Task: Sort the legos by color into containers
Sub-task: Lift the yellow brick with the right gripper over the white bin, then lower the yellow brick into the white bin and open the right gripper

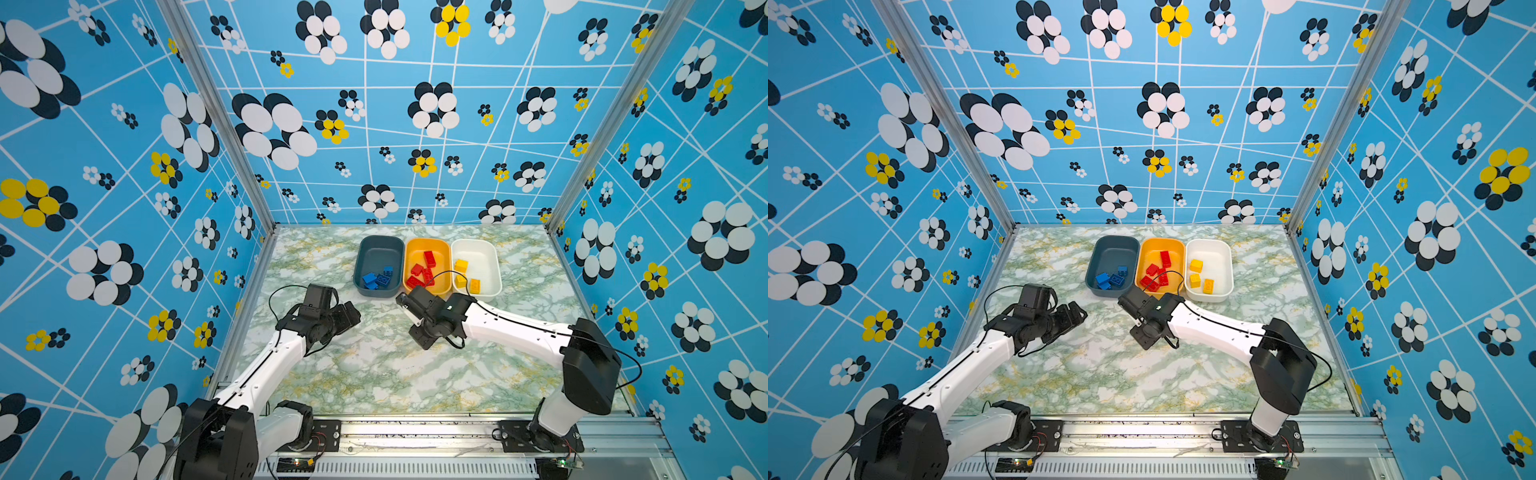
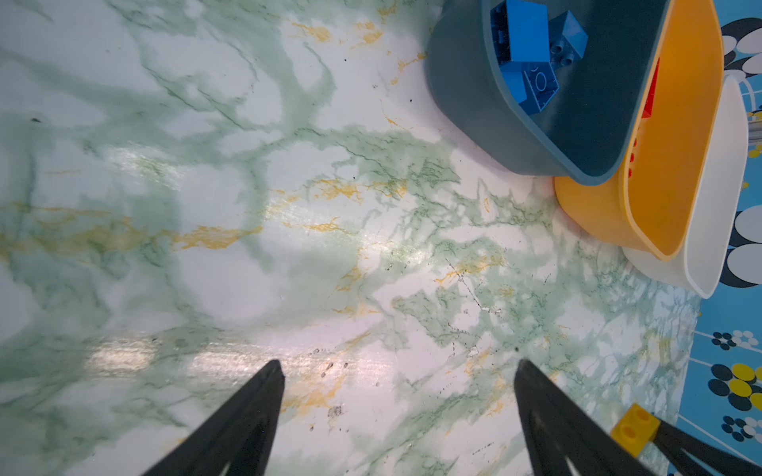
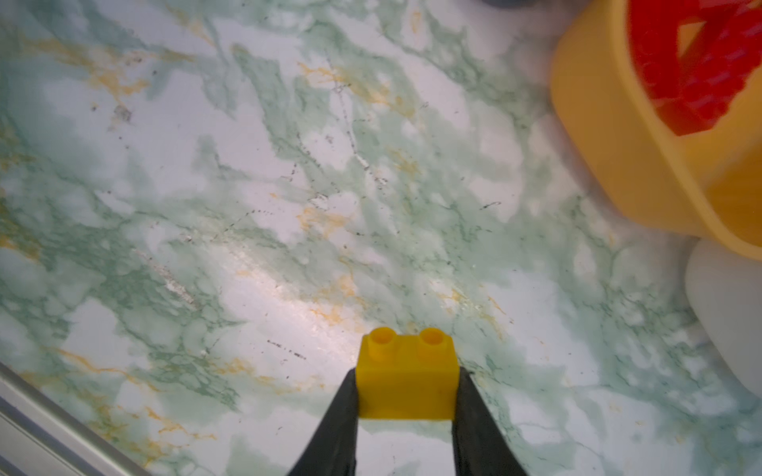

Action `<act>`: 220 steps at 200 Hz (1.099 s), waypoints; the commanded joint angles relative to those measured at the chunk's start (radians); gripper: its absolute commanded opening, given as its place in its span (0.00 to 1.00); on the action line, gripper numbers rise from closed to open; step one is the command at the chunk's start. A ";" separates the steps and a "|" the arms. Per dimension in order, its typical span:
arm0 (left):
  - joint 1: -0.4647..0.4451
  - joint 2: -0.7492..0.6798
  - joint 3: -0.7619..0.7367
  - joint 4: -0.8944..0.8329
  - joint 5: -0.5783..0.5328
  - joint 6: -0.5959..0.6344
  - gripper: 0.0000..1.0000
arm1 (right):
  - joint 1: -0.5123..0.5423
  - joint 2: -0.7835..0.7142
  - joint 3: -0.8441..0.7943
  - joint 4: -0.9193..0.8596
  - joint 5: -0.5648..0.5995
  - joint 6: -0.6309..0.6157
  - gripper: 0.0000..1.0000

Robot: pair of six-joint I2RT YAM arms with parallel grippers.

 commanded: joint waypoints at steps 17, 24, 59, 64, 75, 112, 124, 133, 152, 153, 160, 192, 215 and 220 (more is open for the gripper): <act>-0.020 -0.016 -0.015 0.015 0.017 0.013 0.90 | -0.126 -0.079 -0.050 0.014 0.035 0.024 0.33; -0.026 -0.015 -0.012 0.017 0.018 0.012 0.90 | -0.153 -0.089 -0.052 0.016 0.035 0.026 0.33; -0.044 -0.006 -0.003 0.021 0.015 0.014 0.90 | -0.303 -0.109 -0.042 0.023 0.029 0.027 0.33; -0.046 -0.003 -0.001 0.021 0.014 0.013 0.91 | -0.324 -0.106 -0.035 0.023 0.028 0.025 0.33; -0.052 0.001 0.003 0.023 0.014 0.013 0.91 | -0.364 -0.097 -0.021 0.024 0.026 0.023 0.34; -0.064 0.009 0.009 0.030 0.012 0.007 0.91 | -0.474 -0.029 0.037 0.037 0.019 0.003 0.34; -0.066 0.010 0.008 0.032 0.011 0.005 0.91 | -0.500 0.002 0.058 0.044 0.020 0.002 0.34; -0.068 0.009 0.008 0.032 0.011 0.004 0.91 | -0.515 0.028 0.073 0.051 0.020 0.001 0.34; -0.072 0.008 0.009 0.030 0.009 0.004 0.91 | -0.546 0.089 0.120 0.048 0.029 -0.004 0.34; -0.071 0.008 0.010 0.030 0.009 0.004 0.91 | -0.546 0.092 0.123 0.048 0.030 -0.005 0.33; -0.073 0.007 0.010 0.030 0.009 0.005 0.91 | -0.558 0.115 0.141 0.045 0.030 -0.005 0.34; -0.074 0.001 0.011 0.023 0.007 0.007 0.91 | -0.593 0.208 0.227 0.029 0.044 -0.026 0.34; -0.075 0.001 0.011 0.021 0.006 0.008 0.92 | -0.613 0.267 0.284 0.009 0.047 -0.031 0.36; -0.076 0.001 0.011 0.023 0.006 0.006 0.92 | -0.618 0.278 0.292 0.005 0.045 -0.033 0.37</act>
